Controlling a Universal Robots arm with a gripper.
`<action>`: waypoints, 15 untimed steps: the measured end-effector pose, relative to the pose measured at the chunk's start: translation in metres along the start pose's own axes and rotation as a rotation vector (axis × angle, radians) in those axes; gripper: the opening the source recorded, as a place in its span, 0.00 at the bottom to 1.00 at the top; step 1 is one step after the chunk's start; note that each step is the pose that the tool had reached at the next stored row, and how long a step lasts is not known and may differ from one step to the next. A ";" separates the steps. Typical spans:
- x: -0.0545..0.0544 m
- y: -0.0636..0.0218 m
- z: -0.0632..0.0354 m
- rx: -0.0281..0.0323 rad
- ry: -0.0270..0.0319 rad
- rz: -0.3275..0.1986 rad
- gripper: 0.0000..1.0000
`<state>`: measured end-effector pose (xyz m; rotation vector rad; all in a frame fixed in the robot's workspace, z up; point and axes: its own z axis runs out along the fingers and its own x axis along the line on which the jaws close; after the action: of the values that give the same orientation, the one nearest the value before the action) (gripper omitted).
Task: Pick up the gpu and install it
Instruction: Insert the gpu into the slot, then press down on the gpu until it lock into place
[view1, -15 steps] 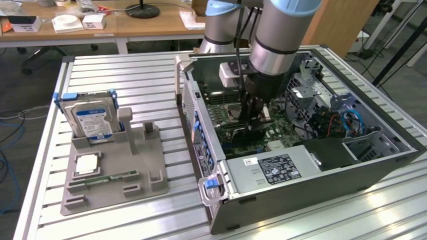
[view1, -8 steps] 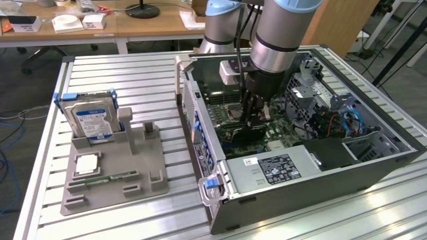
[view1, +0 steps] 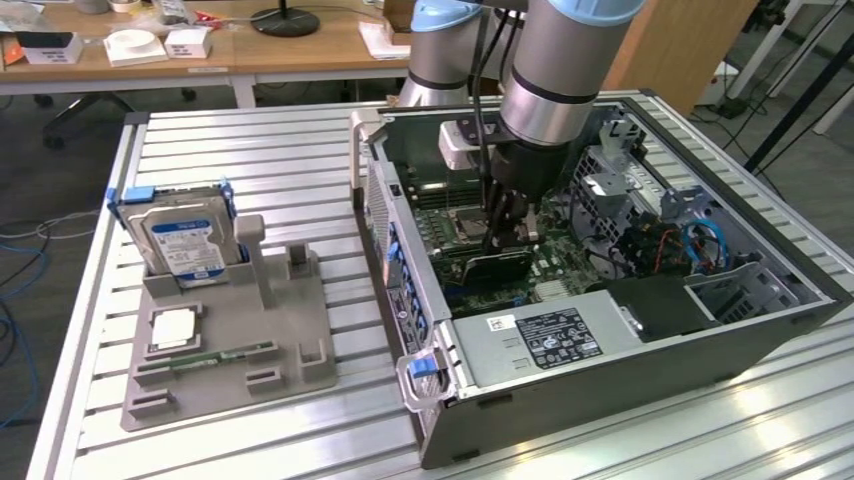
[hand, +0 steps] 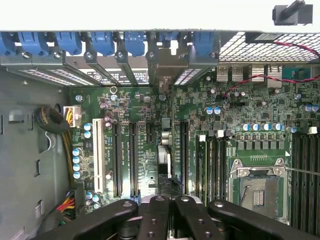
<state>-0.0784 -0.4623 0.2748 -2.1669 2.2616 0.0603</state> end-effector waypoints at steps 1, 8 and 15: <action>0.000 0.0000 0.0000 0.0000 0.0000 0.000 0.11; 0.000 0.0000 0.0000 0.0000 0.0000 0.000 0.11; 0.000 0.0002 0.0022 0.0014 0.0004 0.000 0.11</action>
<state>-0.0787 -0.4623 0.2726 -2.1665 2.2611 0.0583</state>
